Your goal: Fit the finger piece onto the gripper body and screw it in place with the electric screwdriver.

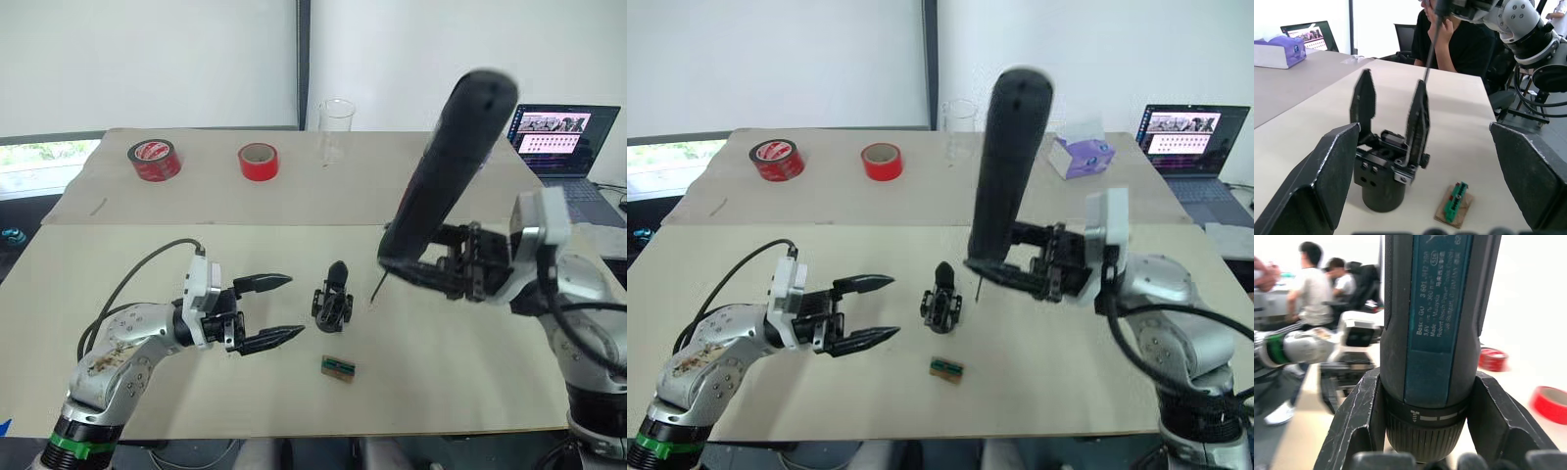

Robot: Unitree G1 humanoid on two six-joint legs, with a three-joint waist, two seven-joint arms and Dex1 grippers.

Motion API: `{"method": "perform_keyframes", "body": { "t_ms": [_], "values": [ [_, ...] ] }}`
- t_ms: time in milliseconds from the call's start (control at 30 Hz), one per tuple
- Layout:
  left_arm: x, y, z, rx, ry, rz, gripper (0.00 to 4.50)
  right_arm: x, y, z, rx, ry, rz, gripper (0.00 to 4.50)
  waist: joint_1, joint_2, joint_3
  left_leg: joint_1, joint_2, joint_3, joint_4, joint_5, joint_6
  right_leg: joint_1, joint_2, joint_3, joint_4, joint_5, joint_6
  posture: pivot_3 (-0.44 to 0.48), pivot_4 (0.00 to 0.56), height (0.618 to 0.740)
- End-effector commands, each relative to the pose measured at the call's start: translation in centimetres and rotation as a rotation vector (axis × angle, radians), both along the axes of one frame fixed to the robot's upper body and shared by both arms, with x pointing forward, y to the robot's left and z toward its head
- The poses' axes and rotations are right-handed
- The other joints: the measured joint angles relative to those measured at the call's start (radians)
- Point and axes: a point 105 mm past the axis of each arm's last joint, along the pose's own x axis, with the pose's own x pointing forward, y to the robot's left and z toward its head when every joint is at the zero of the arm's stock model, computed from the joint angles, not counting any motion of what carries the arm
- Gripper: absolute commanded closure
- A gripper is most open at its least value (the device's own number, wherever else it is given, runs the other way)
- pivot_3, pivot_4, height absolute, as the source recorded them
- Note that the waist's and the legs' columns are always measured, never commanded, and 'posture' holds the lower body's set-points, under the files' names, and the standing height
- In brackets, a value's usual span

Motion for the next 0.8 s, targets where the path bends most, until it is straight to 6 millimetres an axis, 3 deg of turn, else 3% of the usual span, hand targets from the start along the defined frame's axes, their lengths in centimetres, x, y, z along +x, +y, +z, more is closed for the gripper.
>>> {"method": "perform_keyframes", "body": {
  "t_ms": [33, 333, 800],
  "values": [
    [0.2, 0.5, 0.2, 0.021, 0.041, -0.019, 0.00, -0.1, -0.3, 2.0, 0.042, -0.056, 0.009, 2.58, -0.001, 0.000, 0.000, 0.000, 0.000, 0.000, 0.000, 0.000, 0.000, 0.000, 0.001, 0.000, 0.000, 0.000, 0.000, 0.000, 0.150, 0.740],
    [1.5, 0.4, 0.3, 0.056, -0.017, 0.002, 0.00, 0.8, 1.1, 2.5, 0.062, -0.032, 0.056, 2.58, 0.000, 0.001, 0.001, 0.000, 0.001, 0.000, 0.000, 0.000, 0.000, 0.000, 0.002, 0.001, 0.000, 0.000, 0.001, 0.000, 0.150, 0.740],
    [2.5, -0.1, -2.2, 0.127, -0.029, -0.018, 0.00, 0.3, 4.2, 2.7, 0.084, 0.001, 0.153, 2.58, 0.000, 0.001, 0.001, -0.001, 0.001, 0.000, 0.000, 0.000, -0.001, -0.001, 0.002, 0.001, 0.000, 0.001, 0.001, 0.000, 0.150, 0.740]
  ]
}}
